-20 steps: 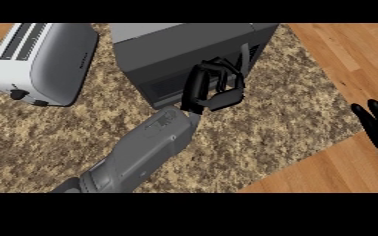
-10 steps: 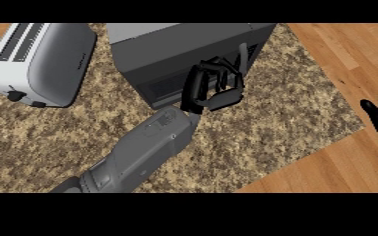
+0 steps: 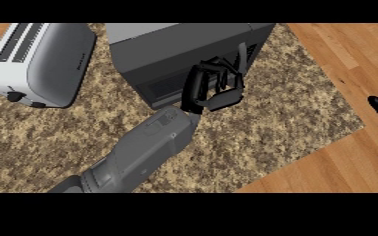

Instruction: Pick up the milk, place it into the microwave and close the microwave

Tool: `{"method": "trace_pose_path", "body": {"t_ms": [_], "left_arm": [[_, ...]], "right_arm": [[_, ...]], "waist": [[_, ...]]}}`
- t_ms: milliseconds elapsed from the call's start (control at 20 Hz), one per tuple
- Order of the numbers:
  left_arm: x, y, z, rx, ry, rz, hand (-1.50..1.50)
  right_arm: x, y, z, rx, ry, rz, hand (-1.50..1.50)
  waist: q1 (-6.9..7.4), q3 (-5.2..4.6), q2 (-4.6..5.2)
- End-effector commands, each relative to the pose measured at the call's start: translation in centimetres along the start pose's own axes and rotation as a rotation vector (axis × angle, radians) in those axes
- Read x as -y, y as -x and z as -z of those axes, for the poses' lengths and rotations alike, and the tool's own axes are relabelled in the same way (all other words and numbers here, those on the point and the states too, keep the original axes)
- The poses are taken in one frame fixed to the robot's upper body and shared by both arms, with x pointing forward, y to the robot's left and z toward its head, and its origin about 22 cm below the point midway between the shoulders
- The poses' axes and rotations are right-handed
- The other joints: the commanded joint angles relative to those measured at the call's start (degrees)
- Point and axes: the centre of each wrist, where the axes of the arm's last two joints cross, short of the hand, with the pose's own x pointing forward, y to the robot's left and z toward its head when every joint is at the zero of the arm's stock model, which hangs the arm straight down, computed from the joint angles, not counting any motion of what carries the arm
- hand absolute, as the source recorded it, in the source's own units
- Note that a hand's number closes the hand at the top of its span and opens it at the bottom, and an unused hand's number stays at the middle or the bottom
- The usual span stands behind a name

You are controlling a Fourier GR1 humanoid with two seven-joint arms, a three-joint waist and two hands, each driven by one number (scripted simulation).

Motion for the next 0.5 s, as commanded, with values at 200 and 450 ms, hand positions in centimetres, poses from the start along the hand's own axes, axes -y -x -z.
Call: {"method": "trace_pose_path", "body": {"t_ms": [200, 450], "left_arm": [[-0.29, -0.7, 2.0, -0.005, -0.013, 0.0, 1.5], [-0.3, -0.54, 1.97, -0.002, -0.006, 0.004, 1.5]], "right_arm": [[-0.12, -0.55, 0.88, 0.018, -0.071, 0.046, -1.5], [-0.05, -0.59, 0.83, -0.01, -0.101, 0.066, -1.5]], "waist": [[0.02, -0.02, 0.79], [-0.36, 0.06, 1.04]]}}
